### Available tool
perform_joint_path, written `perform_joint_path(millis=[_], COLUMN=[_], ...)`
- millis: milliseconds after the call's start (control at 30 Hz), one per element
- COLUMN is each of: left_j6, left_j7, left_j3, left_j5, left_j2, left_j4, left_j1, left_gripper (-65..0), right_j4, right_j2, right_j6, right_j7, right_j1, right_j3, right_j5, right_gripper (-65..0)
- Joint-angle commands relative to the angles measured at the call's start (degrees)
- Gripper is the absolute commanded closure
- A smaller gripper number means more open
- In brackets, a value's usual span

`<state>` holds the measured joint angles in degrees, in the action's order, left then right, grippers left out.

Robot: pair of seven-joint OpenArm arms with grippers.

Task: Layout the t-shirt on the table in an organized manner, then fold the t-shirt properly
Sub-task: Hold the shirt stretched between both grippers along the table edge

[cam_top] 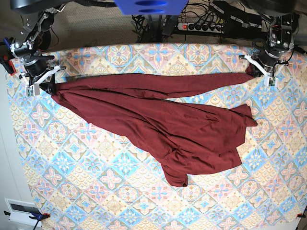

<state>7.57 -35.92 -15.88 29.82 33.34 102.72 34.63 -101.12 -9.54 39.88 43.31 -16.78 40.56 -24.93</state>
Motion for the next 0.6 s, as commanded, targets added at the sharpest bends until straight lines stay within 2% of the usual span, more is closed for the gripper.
perform_joint_path(millis=[0, 167, 400, 567], left_j6=[-0.2, -0.2, -0.3, -0.5], left_j7=[0.9, 0.8, 1.4, 0.8], left_j3=[-0.4, -0.4, -0.5, -0.5], left_j5=[0.0, -1.0, -11.1, -15.4], left_j2=[1.4, 2.6, 3.3, 3.4], left_j4=[0.9, 0.9, 0.8, 1.1], left_j1=[0.8, 3.4, 4.4, 4.4], left_gripper=[0.0, 0.0, 0.0, 0.0], right_j4=[-1.0, -1.0, -1.0, -1.0], right_j2=[-0.9, -0.9, -0.9, -0.7], right_j6=[0.1, 0.1, 0.1, 0.1], right_j7=[-1.6, -1.5, 0.2, 0.3], right_j1=[0.3, 0.2, -0.5, -0.6], right_j3=[0.4, 0.4, 0.2, 0.3], right_j5=[-1.1, -1.1, -1.1, -1.1], right_gripper=[0.0, 0.0, 0.0, 0.0])
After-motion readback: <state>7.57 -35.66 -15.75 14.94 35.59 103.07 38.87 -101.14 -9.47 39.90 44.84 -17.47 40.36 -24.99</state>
